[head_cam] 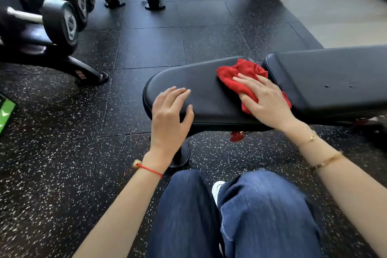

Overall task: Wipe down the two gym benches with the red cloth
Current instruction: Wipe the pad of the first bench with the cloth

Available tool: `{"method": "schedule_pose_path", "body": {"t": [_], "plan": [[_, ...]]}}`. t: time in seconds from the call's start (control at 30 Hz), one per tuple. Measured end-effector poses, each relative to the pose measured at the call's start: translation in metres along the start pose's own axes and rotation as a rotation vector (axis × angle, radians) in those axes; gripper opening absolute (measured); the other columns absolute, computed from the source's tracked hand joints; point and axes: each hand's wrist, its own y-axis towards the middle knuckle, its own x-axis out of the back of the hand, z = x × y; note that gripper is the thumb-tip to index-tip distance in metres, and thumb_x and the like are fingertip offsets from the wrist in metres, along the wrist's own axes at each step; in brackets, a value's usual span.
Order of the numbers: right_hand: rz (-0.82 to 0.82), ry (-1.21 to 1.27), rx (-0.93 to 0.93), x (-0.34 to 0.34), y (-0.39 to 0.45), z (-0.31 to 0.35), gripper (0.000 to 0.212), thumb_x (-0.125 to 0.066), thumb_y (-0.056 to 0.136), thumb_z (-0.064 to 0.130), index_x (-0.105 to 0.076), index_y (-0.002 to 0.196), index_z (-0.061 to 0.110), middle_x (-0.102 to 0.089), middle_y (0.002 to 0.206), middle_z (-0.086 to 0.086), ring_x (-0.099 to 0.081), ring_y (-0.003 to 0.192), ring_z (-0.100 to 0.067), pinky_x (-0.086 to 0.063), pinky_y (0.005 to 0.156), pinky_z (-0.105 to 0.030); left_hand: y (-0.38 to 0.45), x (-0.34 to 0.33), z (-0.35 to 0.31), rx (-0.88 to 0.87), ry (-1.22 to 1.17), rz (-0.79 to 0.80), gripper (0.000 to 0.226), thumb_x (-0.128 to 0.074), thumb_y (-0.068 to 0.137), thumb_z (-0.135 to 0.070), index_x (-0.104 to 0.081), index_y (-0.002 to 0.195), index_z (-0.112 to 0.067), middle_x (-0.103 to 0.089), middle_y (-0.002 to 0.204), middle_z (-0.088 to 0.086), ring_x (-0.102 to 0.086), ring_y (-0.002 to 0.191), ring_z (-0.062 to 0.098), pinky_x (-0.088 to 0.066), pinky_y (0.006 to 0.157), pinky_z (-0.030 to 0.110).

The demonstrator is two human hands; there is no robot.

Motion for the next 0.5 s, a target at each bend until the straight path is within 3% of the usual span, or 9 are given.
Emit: {"method": "schedule_pose_path", "body": {"t": [0.13, 0.4, 0.5], "plan": [[-0.013, -0.035, -0.142, -0.006, 0.031, 0.004, 0.043, -0.05, 0.096, 0.029, -0.05, 0.139, 0.03, -0.044, 0.149, 0.012, -0.037, 0.136, -0.028, -0.022, 0.117, -0.04, 0.006, -0.018, -0.016, -0.037, -0.027, 0.051, 0.03, -0.064, 0.091, -0.014, -0.069, 0.12, -0.01, -0.067, 0.126, 0.003, -0.056, 0.125, 0.026, -0.038, 0.111, 0.048], [0.017, 0.011, 0.129, 0.002, -0.028, 0.023, 0.035, -0.051, 0.096, 0.025, -0.057, 0.131, 0.023, -0.057, 0.137, 0.011, -0.045, 0.128, -0.021, -0.024, 0.108, -0.029, 0.004, -0.033, -0.028, -0.064, 0.008, 0.089, 0.022, -0.062, 0.092, -0.018, -0.071, 0.111, -0.014, -0.068, 0.119, 0.0, -0.057, 0.12, 0.024, -0.038, 0.109, 0.043], [0.02, 0.06, 0.097, 0.013, -0.038, 0.016, 0.031, -0.052, 0.097, 0.022, -0.059, 0.127, 0.019, -0.063, 0.128, 0.005, -0.05, 0.124, -0.021, -0.033, 0.106, -0.037, 0.003, -0.034, -0.041, -0.1, 0.002, 0.088, 0.02, -0.061, 0.091, -0.017, -0.072, 0.108, -0.013, -0.069, 0.116, 0.001, -0.058, 0.116, 0.026, -0.038, 0.108, 0.044]]}}
